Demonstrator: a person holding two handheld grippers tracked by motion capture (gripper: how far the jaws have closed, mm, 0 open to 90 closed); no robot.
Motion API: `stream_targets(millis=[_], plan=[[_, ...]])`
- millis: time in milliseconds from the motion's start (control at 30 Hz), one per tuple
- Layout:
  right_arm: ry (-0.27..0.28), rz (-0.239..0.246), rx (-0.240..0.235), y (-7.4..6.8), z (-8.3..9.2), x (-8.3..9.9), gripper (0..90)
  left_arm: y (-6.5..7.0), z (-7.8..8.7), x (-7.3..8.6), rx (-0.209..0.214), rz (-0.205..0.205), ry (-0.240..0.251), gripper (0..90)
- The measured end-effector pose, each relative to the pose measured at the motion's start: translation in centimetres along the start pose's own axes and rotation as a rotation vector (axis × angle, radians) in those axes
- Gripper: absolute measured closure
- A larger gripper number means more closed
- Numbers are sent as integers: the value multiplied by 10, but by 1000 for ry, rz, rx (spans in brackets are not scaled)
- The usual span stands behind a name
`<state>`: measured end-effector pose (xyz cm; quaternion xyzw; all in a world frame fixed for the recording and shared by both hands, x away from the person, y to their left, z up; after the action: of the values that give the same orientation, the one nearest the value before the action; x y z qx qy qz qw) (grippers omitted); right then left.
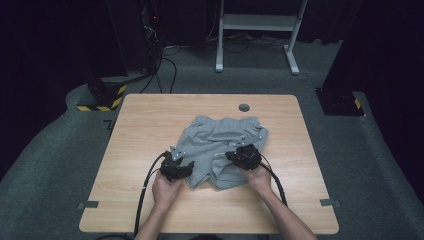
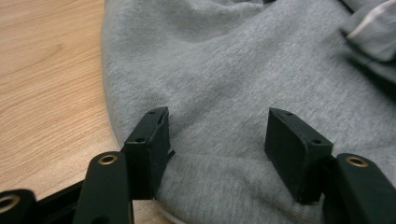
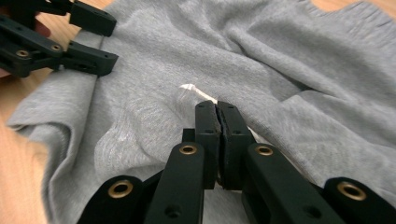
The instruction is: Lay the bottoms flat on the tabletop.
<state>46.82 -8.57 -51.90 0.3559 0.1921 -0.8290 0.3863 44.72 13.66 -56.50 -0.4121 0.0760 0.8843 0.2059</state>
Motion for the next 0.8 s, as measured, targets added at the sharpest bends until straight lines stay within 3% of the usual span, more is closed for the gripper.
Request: stream_targets(millis=[400,800], plan=[[19,-6,7,3,34,18,879,0,0,0,1,1,0,403],[-23,-52,82,26,52,56,877,0,0,0,1,0,0,403]])
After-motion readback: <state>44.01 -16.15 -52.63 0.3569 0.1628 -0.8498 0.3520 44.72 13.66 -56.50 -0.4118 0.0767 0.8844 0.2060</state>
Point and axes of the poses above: each handheld gripper's, and its own axes: z roughly backward along the jaws, x roughly out of its underside, y roughly to its right, the point moved 6 cm from there along -z, roughly forward along the jaws, and after that the axes turned 1 degree about -x, right-handed, at the moved point
